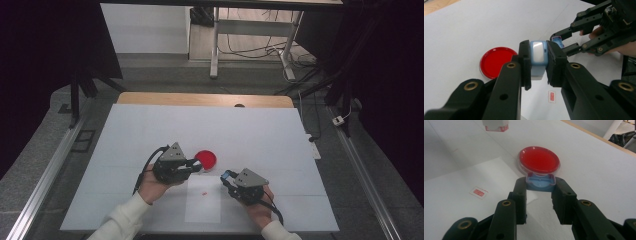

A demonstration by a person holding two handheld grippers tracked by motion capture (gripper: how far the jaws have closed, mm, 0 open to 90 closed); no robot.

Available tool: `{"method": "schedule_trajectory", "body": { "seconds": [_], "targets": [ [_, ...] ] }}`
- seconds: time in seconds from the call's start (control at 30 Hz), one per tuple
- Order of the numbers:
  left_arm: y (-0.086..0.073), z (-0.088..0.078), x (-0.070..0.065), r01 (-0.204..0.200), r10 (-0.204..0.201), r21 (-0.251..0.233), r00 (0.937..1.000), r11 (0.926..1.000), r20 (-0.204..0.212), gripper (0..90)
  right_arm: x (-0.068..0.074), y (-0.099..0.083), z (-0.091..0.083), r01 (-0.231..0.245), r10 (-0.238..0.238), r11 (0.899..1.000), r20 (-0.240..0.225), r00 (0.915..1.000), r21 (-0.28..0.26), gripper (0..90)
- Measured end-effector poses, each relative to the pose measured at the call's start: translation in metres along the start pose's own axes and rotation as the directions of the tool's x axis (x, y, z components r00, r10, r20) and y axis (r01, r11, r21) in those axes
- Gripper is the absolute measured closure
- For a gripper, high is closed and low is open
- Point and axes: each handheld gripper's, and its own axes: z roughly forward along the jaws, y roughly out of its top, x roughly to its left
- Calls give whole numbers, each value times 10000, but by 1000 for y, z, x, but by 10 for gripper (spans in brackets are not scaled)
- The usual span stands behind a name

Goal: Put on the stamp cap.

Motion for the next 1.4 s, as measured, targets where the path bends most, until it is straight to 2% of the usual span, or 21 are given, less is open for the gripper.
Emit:
{"method": "schedule_trajectory", "body": {
  "seconds": [0.6,1.07,1.4],
  "targets": [
    [1,2,-1,117,-116,-90,9999,9999,117,756,17,7,14,199,-200,9998,-175,9996,-54,656],
    [2,4,-3,135,-131,-169,9996,9998,247,756,33,13,27,569,-569,9982,38,9984,-180,655],
    [3,5,-5,236,-225,-251,9989,9994,421,755,39,16,30,529,-524,9980,153,9985,-356,654]
  ]
}}
